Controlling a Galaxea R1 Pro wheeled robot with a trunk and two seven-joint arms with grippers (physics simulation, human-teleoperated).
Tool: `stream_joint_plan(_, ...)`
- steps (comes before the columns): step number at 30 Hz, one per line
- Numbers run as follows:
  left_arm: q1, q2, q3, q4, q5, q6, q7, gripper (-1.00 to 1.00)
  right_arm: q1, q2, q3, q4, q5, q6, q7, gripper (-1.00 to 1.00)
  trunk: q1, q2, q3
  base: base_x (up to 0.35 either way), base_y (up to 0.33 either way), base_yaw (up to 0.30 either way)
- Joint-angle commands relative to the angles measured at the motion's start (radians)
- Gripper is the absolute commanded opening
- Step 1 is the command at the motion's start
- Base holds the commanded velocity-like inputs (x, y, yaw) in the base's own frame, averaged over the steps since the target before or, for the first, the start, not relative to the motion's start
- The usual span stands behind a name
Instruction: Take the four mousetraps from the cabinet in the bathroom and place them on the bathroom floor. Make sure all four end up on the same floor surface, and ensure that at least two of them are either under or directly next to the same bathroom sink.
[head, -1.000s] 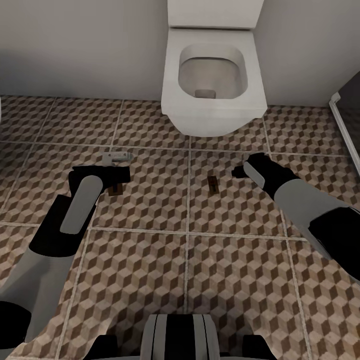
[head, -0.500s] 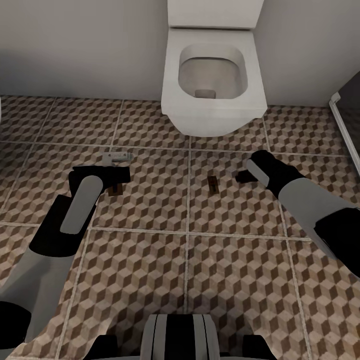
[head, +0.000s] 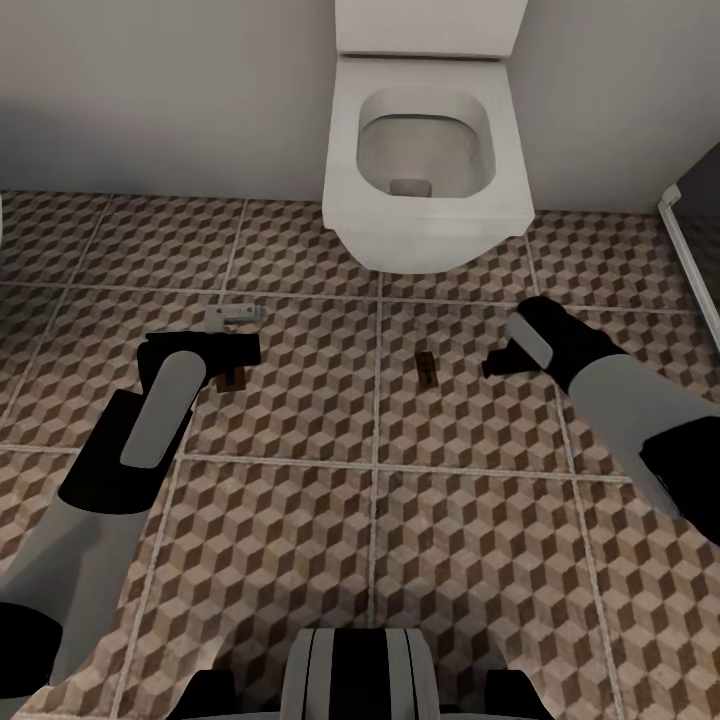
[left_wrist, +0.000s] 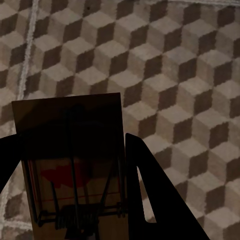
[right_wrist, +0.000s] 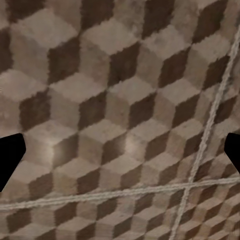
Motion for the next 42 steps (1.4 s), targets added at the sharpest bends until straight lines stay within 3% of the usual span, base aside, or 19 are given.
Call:
stream_joint_plan(1, -0.001, 0.001, -0.002, -0.001, 0.006, 0.004, 0.01, -1.0, -0.001, -0.001, -0.001, -0.002, -0.011, 0.014, -0.007, 1.0, 0.0, 0.0, -0.001, 0.0, 0.0, 0.0)
stream_joint_plan(12, -0.001, 0.002, -0.002, 0.0, 0.006, 0.004, 0.01, -1.0, 0.0, -0.004, -0.032, -0.002, -0.011, 0.016, -0.007, 1.0, 0.0, 0.0, -0.001, 0.0, 0.0, 0.0)
stream_joint_plan(37, 0.0, 0.002, -0.002, 0.025, 0.004, 0.004, 0.007, -1.0, 0.003, -0.024, -0.02, 0.0, -0.005, 0.016, -0.008, 1.0, 0.0, 0.0, -0.001, 0.0, -0.032, 0.0)
stream_joint_plan(42, 0.0, 0.001, -0.009, 0.066, 0.004, -0.03, 0.004, -1.0, 0.004, -0.026, -0.018, 0.0, -0.003, 0.016, -0.008, 1.0, 0.0, 0.0, -0.001, 0.0, -0.003, 0.0)
